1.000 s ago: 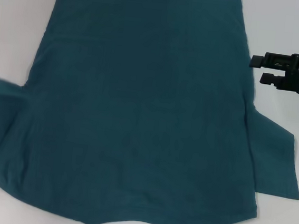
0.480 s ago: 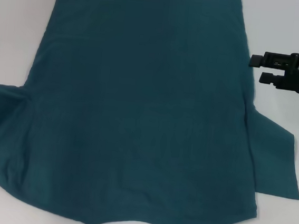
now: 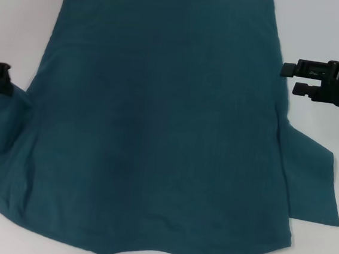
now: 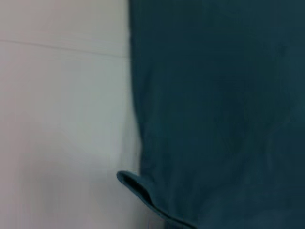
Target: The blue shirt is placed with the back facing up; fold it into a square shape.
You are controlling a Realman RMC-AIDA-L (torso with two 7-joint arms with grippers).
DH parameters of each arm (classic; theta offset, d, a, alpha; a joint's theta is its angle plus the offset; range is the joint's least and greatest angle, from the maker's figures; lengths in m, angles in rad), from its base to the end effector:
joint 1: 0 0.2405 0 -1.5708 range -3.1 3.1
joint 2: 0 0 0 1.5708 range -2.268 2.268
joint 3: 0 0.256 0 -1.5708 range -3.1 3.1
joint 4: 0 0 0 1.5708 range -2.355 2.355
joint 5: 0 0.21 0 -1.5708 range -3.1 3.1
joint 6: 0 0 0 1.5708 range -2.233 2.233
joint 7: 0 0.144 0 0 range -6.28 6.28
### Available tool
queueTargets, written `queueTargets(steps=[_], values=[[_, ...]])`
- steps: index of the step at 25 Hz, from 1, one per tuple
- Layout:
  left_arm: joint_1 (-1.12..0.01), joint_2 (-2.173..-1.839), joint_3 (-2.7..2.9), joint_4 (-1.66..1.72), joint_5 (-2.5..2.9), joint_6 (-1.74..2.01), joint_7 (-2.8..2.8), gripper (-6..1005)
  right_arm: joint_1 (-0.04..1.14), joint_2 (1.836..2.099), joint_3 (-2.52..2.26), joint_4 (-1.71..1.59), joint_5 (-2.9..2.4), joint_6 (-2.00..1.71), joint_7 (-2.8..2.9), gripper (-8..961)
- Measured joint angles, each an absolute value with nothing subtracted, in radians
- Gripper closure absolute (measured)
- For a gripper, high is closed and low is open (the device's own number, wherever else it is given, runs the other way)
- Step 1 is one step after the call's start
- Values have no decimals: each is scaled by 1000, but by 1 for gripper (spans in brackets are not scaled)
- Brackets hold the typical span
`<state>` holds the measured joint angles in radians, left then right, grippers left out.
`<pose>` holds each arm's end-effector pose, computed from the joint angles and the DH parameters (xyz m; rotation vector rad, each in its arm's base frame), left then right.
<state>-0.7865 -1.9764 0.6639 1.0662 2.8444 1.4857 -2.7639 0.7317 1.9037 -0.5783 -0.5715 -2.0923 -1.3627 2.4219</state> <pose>-0.2554 0.4147 0.1187 -1.8935 -1.6067 0.0798 0.2525 0.4161 0.0713 -2.1138 1.7812 0.7867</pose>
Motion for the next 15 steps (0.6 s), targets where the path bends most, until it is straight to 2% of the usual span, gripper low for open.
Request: queueTargets(steps=[4, 7, 15], values=[[-813, -1981, 709, 1047, 2845, 1491, -2821, 988, 731, 1904, -580, -572, -2092, -1362, 2422, 178], [-832, -1998, 738, 1039, 2846, 1494, -2846, 988, 730, 1904, -580, -572, -2092, -1362, 2422, 178], [-859, -2071, 749, 1009, 2842, 1474, -2880, 987, 730, 1904, -579, -571, -2092, -1361, 2422, 179]])
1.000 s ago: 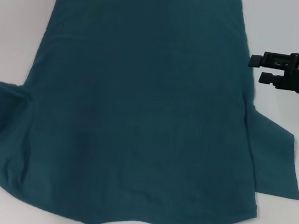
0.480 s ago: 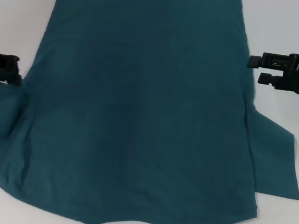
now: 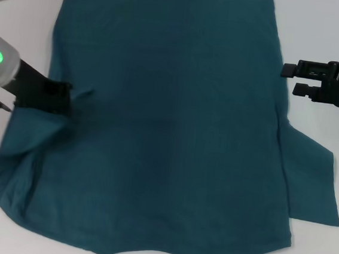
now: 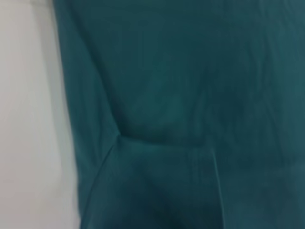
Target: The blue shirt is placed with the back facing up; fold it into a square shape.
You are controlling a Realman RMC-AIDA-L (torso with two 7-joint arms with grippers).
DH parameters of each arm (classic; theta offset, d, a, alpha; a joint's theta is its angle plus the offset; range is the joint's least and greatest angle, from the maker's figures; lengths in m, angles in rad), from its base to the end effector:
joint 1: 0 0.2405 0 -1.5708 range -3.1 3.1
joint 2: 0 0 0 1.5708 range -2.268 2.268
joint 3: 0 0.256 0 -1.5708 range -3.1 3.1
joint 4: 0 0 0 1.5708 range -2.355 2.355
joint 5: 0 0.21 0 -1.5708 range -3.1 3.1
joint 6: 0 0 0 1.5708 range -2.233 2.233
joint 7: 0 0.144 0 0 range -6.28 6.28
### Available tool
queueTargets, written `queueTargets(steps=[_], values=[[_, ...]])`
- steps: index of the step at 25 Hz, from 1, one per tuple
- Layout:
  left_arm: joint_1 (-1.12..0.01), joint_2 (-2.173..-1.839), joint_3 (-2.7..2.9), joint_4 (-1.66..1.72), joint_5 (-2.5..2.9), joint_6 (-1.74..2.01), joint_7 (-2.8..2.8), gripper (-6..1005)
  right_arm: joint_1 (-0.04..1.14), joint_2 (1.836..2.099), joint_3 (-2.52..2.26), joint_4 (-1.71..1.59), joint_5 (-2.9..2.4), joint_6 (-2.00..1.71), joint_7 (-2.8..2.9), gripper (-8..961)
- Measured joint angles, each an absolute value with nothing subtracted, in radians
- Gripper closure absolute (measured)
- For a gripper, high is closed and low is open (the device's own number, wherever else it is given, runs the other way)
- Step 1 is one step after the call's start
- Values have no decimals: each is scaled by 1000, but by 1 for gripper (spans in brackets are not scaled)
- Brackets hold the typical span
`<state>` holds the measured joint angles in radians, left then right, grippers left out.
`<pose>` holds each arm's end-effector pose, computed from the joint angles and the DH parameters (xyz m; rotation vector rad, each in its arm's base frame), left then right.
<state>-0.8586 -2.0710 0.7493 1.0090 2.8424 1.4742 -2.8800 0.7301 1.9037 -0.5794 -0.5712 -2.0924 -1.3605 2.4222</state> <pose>-0.2159 0.4188 0.0545 -1.9839 -1.6935 0.1088 0.2534 0.4159 0.0712 -2.1106 1.7826 0.7849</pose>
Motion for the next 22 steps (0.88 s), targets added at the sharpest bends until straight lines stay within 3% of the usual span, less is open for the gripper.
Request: queueTargets(steps=[5, 13, 17, 22], values=[[-860, -2098, 749, 971, 2845, 1420, -2917, 987, 730, 1904, -577, -569, -2092, -1358, 2422, 179], [-846, -2111, 736, 897, 2829, 1319, -2954, 986, 727, 1904, -571, -568, -2092, -1356, 2422, 178], [-843, -2110, 736, 892, 2786, 1313, -2949, 985, 728, 1904, -571, -567, -2092, -1356, 2423, 178], [-822, -2085, 740, 895, 2661, 1338, -2904, 985, 726, 1904, -571, -567, -2092, -1355, 2424, 178]])
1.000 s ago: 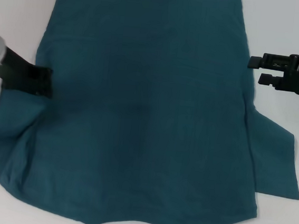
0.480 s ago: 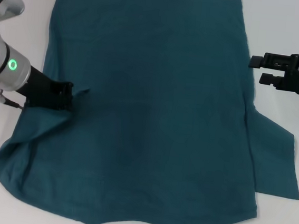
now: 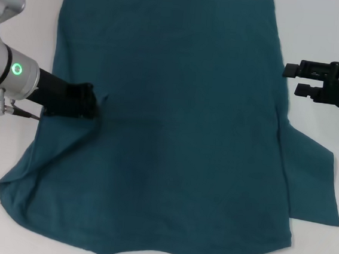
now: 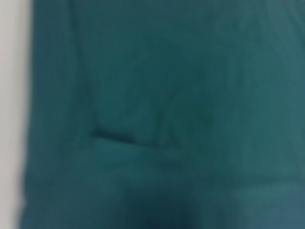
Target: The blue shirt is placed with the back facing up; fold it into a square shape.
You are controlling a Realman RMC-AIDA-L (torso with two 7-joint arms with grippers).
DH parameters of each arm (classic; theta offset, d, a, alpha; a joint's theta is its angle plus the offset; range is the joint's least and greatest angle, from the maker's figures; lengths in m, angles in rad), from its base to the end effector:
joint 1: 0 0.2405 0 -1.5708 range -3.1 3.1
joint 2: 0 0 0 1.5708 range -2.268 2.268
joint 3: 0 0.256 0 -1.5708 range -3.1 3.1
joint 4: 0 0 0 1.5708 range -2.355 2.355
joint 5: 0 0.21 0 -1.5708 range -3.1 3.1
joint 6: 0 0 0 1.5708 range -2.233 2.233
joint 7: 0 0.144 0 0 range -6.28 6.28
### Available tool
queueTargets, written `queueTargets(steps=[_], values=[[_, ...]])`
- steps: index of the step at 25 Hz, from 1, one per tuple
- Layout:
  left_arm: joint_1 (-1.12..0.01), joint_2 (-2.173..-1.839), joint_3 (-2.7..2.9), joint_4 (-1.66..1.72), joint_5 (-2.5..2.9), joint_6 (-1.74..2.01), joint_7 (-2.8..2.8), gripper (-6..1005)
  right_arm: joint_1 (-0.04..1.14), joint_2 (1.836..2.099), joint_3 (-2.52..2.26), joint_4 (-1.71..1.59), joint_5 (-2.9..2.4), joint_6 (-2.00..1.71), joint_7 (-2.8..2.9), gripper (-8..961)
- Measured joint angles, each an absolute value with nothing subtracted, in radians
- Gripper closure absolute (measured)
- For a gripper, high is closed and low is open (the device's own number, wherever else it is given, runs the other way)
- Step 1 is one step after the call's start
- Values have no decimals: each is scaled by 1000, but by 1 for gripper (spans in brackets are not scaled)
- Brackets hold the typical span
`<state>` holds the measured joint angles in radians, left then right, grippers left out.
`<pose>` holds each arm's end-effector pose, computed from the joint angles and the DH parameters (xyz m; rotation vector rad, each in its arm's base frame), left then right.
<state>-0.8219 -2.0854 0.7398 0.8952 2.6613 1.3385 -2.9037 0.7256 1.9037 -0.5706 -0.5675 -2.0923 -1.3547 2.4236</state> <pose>-0.2221 0.4201 0.0260 -1.9583 -1.8478 -0.1314 0.2563 0.4153 0.0719 -2.0916 1.7916 0.7945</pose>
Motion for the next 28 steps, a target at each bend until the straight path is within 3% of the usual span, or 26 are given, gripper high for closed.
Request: queueTargets(steps=[6, 11, 17, 19, 24, 28], values=[[-809, -2077, 745, 902, 2610, 1377, -2815, 912, 725, 1902, -571, -570, -2092, -1354, 2425, 178], [-714, -2079, 679, 983, 2428, 1415, -2649, 734, 725, 1901, -571, -571, -2092, -1355, 2427, 178], [-613, -2057, 639, 982, 2250, 1457, -2457, 501, 727, 1890, -581, -573, -2100, -1374, 2413, 178], [-582, -2063, 621, 984, 2213, 1518, -2299, 260, 730, 1882, -587, -578, -2106, -1397, 2391, 178], [-483, -2114, 609, 998, 2182, 1647, -1904, 211, 720, 1861, -596, -594, -2113, -1432, 2358, 178], [-444, -2125, 611, 997, 2163, 1702, -1794, 172, 704, 1855, -606, -643, -2114, -1472, 2330, 178]])
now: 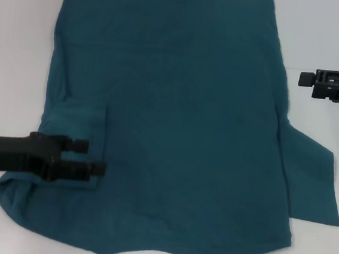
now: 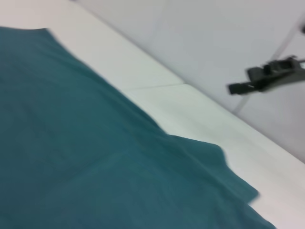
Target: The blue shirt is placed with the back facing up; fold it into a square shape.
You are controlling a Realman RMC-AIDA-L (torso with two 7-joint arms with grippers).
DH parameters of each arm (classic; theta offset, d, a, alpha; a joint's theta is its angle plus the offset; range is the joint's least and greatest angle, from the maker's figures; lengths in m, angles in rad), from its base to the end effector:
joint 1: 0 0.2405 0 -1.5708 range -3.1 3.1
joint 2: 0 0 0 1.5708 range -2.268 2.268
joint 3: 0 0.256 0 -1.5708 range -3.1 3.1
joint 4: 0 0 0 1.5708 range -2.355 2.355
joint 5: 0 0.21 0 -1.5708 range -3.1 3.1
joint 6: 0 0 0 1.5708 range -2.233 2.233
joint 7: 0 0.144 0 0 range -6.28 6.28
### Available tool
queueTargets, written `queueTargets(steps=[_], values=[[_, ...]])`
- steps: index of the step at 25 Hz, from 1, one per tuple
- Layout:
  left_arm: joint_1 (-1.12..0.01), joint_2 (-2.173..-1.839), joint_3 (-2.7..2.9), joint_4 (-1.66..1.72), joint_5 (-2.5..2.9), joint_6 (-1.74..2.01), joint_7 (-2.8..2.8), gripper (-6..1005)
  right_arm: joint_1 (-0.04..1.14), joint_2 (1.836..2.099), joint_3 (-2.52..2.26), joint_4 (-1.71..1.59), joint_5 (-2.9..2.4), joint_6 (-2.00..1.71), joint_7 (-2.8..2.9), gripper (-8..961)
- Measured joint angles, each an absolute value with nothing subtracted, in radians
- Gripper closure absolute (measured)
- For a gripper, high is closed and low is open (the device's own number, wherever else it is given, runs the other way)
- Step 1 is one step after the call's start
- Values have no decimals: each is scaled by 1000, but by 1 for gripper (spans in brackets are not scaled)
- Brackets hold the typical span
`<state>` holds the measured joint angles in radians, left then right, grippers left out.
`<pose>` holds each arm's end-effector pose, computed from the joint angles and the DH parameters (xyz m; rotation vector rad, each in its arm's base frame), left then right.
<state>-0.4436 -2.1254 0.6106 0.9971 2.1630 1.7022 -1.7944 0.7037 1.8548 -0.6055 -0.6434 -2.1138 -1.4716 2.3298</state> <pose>-0.2705 0.3104 0.0398 -2.6555 -1.0062 -0.5686 0.2565 0.4062 0.0985 -2.2656 1.6039 0.6684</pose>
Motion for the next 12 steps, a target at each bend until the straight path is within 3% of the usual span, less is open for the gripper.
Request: queueTargets(steps=[12], values=[[-445, -2129, 566, 987, 2151, 1676, -1900, 152, 673, 1827, -612, -752, -2334, -1626, 2456, 179]])
